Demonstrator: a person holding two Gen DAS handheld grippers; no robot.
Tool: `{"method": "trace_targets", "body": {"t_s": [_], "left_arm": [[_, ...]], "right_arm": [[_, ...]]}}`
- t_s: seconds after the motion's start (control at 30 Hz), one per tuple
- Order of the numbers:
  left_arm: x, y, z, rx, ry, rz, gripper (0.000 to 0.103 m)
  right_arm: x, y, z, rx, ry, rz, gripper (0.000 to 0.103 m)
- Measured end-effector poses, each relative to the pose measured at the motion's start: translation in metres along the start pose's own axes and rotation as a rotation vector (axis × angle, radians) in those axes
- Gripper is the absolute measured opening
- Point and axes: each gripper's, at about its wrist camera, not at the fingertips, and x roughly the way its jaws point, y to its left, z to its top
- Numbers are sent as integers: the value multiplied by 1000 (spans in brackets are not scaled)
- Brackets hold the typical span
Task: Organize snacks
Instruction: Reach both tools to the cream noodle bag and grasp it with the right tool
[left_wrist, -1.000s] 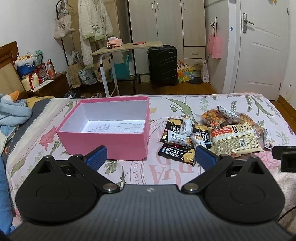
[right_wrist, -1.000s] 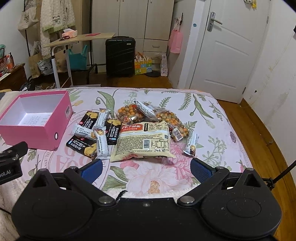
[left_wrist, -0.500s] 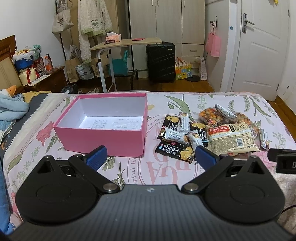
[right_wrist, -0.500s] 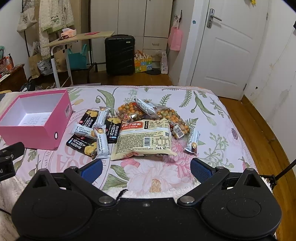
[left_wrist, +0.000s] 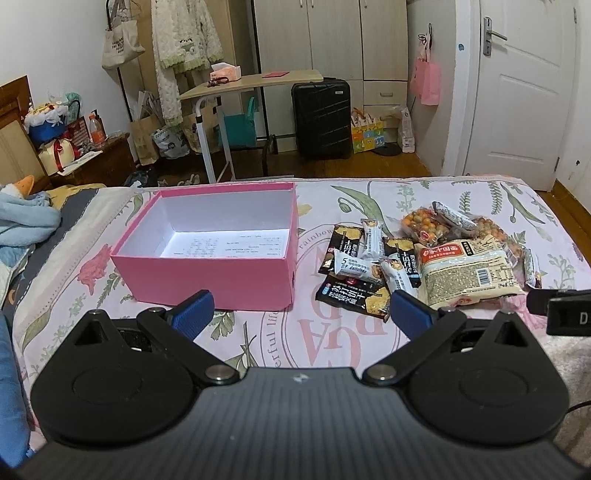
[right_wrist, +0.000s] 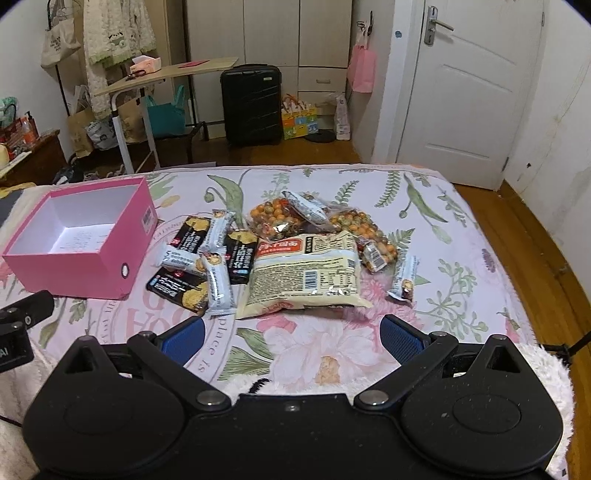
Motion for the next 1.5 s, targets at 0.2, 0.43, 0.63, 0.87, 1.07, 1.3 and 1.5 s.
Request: {"method": "trace_targets", "body": {"t_s": [0.2, 0.43, 0.63, 0.87, 1.07, 1.3, 1.5], "left_arm": [[1, -6, 7, 58, -21, 13, 103], [16, -16, 31, 53, -7, -66, 103], [55, -40, 63, 45, 119, -257, 100], [111, -94, 81, 55, 181, -396, 99], [176, -133, 76, 25, 308, -370, 99], [236, -156, 55, -17, 363, -408, 86], [262, -154, 32, -17, 407, -413, 81]], "right_arm": [[0, -10, 5, 0, 9, 65, 102], [4, -34, 29, -84, -98, 114, 102], [34, -57, 65, -157, -229, 102, 102], [115, -97, 100, 11, 7, 269, 91], [165, -121, 83, 153, 93, 326, 85], [212, -138, 71, 257, 224, 359, 78], [242, -139, 66, 291, 305, 332, 69]]}}
